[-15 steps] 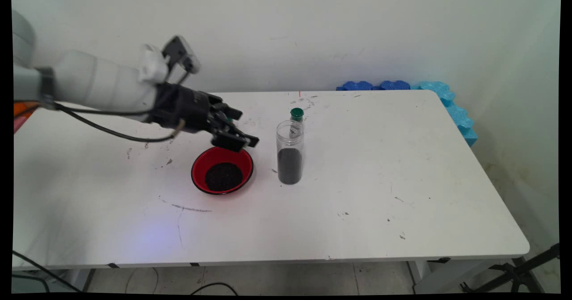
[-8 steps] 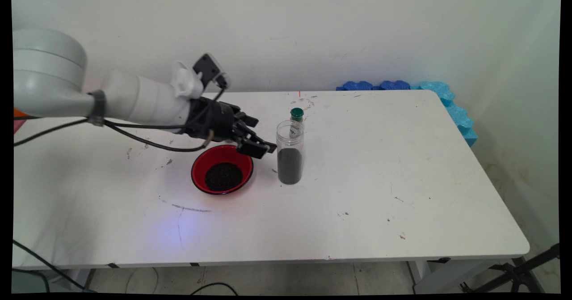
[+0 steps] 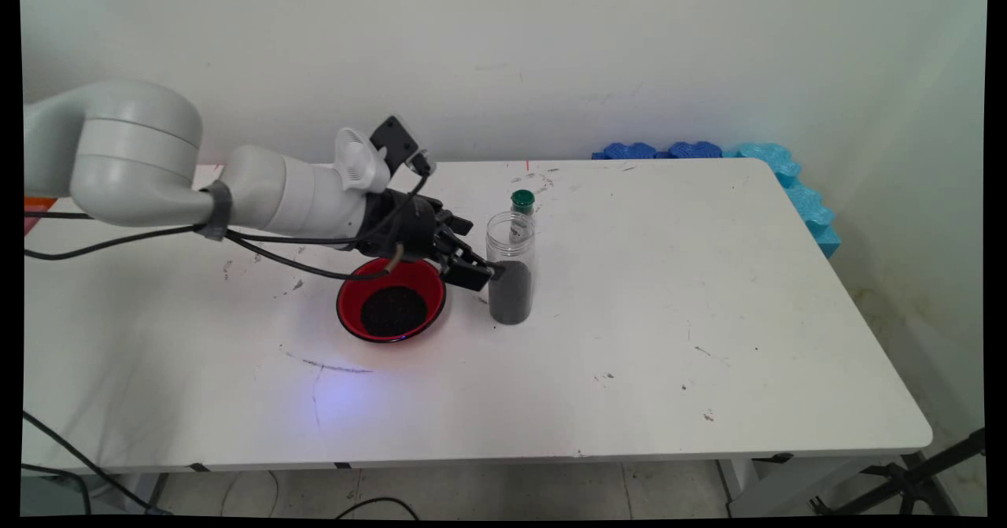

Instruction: Pick up the black seasoning powder from the table

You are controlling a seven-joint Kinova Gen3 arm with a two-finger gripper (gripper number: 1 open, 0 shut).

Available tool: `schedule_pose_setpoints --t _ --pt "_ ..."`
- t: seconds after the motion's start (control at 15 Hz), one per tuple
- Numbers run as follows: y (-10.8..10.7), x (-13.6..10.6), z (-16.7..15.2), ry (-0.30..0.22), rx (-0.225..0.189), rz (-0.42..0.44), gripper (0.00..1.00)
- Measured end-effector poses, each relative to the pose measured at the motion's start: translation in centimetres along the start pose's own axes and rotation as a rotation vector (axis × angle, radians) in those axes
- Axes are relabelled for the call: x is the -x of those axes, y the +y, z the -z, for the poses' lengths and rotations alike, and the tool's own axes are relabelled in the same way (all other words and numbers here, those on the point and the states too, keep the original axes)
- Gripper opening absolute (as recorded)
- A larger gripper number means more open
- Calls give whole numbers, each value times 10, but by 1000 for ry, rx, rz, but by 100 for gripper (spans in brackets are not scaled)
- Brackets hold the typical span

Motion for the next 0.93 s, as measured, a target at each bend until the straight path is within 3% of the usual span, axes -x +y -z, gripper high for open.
schedule_pose_setpoints --t 0.93 --pt "1 -1 -26 17 8 -68 100"
